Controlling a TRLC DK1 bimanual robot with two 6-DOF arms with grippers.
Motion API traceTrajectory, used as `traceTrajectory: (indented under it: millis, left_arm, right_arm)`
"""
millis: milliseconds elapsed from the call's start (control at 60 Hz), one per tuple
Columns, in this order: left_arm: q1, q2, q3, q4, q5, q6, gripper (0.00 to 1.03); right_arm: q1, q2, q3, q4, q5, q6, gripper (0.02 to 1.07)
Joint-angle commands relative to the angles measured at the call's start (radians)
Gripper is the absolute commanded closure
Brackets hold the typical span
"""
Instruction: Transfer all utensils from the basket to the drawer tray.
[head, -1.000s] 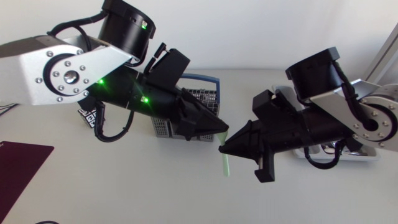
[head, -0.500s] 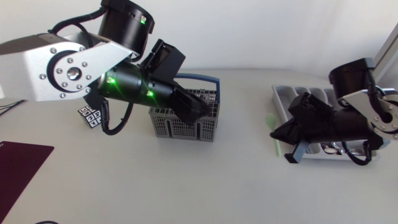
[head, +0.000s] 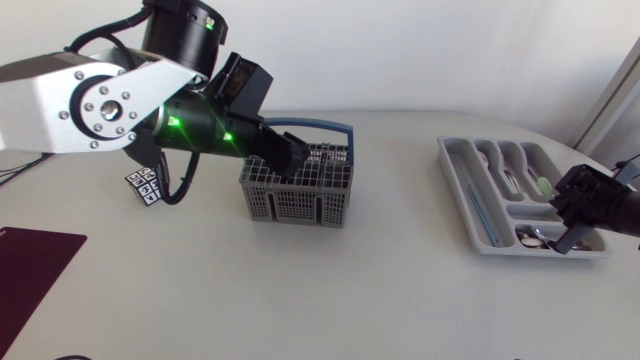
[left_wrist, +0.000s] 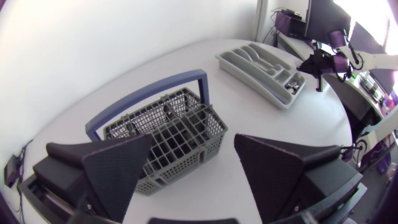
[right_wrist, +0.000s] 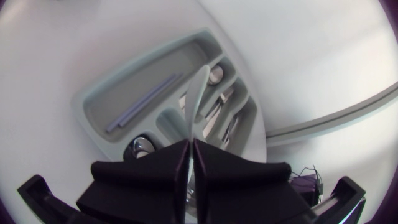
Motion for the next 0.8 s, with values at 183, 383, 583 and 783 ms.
traceTrajectory:
  millis: [183, 383, 583, 783]
  left_arm:
    - [0.067, -0.009, -0.058, 0.012, -0.030, 0.019, 0.12]
    - [0.096, -0.048, -0.101, 0.010, -0.035, 0.020, 0.12]
    - [0.122, -0.077, -0.132, 0.010, -0.037, 0.026, 0.12]
    - [0.150, -0.092, -0.155, 0.015, -0.035, 0.032, 0.11]
  right_arm:
    - [-0.092, 0.239, -0.044, 0.258, 0.053, -0.147, 1.01]
    - [-0.112, 0.324, -0.061, 0.333, 0.103, -0.196, 0.77]
    - [-0.125, 0.270, -0.088, 0.334, 0.105, -0.196, 0.07]
    - [-0.087, 0.031, -0.090, 0.129, 0.073, -0.104, 0.07]
